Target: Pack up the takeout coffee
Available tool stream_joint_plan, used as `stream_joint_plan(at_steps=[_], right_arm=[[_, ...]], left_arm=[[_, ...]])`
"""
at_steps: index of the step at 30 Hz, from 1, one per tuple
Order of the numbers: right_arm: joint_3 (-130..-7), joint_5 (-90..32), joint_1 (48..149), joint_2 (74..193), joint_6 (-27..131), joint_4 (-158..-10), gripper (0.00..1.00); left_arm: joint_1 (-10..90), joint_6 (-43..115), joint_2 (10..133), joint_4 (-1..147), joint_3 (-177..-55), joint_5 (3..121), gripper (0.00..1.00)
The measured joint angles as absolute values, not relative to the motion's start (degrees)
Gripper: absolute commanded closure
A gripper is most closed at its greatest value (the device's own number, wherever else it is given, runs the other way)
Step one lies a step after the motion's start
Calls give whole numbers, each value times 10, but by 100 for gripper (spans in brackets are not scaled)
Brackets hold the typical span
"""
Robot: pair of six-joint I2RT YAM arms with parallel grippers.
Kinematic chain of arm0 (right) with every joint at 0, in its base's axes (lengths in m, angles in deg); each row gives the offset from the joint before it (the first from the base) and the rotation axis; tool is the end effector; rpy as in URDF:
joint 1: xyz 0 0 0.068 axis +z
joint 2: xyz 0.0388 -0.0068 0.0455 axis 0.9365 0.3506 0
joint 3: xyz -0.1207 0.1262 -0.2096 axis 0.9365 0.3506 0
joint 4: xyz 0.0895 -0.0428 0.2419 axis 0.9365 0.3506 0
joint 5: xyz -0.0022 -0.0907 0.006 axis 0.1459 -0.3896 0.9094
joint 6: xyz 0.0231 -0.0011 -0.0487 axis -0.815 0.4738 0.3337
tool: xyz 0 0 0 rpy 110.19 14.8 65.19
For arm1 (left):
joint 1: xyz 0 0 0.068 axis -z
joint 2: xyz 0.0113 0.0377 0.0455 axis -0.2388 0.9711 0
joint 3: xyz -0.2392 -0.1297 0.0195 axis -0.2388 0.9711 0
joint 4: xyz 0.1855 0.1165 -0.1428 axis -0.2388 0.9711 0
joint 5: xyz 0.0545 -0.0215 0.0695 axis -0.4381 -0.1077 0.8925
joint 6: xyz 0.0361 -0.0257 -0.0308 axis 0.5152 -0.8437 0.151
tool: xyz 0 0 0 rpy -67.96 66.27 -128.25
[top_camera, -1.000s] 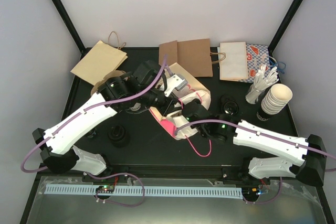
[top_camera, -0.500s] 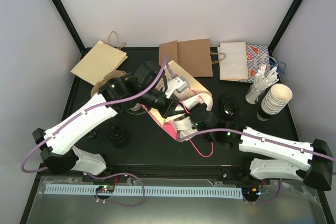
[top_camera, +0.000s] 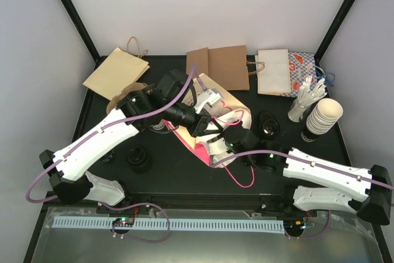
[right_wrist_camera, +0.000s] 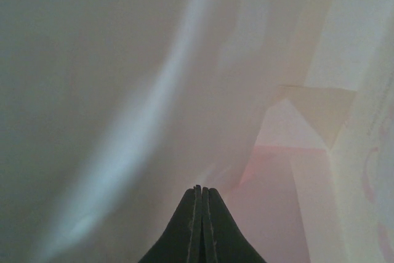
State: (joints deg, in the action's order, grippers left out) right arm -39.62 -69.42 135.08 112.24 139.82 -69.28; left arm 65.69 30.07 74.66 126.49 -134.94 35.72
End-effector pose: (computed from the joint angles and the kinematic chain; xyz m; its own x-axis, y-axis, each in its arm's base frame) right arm 0.1128 0.2023 0.2968 0.5304 -0.8407 0.1091 -0.2816 -0.2961 -0.9127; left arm 0.1545 -0.2297 0.4167 -0.6507 0.4273 -0.6276 0.7572 0.3045 -0.5778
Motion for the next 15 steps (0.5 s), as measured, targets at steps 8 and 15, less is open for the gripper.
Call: stream_joint_plan(at_steps=[8,15], right_arm=[[-504,-592,1350,1177,1307,-472,99],[-590,-470,1351,1221,1225,-276,99]], left_arm=[[657,336,755,1319,-1369,413,98],[663,391,775,1368,-1387,504,98]])
